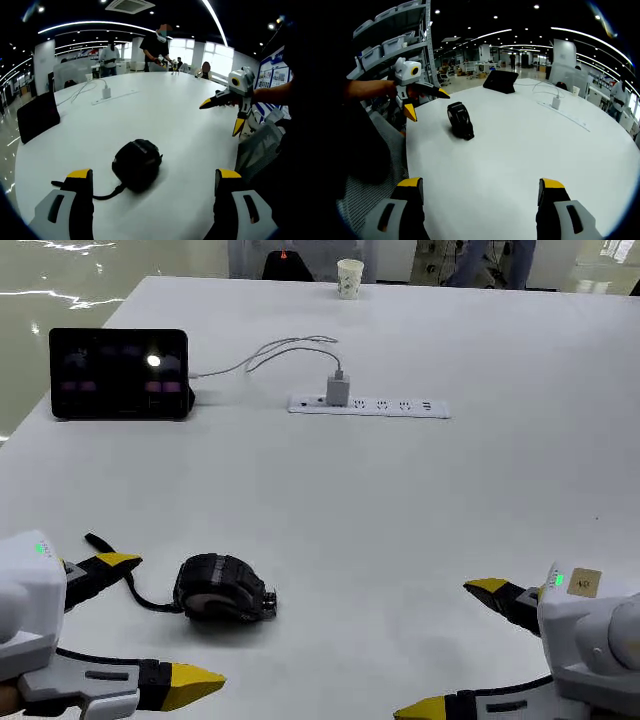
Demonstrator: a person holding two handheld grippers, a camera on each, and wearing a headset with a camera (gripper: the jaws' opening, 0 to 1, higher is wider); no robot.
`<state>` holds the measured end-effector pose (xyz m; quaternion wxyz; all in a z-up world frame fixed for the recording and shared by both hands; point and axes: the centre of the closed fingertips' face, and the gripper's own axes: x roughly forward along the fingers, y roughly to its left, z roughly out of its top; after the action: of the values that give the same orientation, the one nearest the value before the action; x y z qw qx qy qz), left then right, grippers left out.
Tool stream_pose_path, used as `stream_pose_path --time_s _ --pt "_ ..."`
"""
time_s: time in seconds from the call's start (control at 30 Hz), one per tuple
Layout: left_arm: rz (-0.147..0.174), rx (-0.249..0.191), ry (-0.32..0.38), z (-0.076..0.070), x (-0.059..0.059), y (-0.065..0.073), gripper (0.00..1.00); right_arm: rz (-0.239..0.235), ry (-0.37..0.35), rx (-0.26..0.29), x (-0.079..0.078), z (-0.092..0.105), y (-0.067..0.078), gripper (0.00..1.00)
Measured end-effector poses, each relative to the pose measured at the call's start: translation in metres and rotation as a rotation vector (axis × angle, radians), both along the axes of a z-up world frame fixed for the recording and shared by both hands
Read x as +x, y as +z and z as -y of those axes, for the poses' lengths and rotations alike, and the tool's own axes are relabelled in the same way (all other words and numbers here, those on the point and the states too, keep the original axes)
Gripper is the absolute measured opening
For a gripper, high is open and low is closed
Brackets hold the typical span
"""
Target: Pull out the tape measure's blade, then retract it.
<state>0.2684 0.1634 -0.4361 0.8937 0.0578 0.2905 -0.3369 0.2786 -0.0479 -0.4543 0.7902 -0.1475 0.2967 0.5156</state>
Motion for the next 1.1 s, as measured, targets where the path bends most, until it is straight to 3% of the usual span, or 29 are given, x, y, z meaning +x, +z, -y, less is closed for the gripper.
stream_pose_path --time_s 0.63,1.1 --pt "-0.025 0.034 -0.089 0.002 0.014 -0.009 0.98 0.005 0.134 -0.021 0.013 -0.022 -0.01 0.89" --pt "-0.048 0.066 -0.156 0.004 0.02 -0.016 0.89 0.033 0.249 -0.018 0.021 -0.045 -0.014 0.79"
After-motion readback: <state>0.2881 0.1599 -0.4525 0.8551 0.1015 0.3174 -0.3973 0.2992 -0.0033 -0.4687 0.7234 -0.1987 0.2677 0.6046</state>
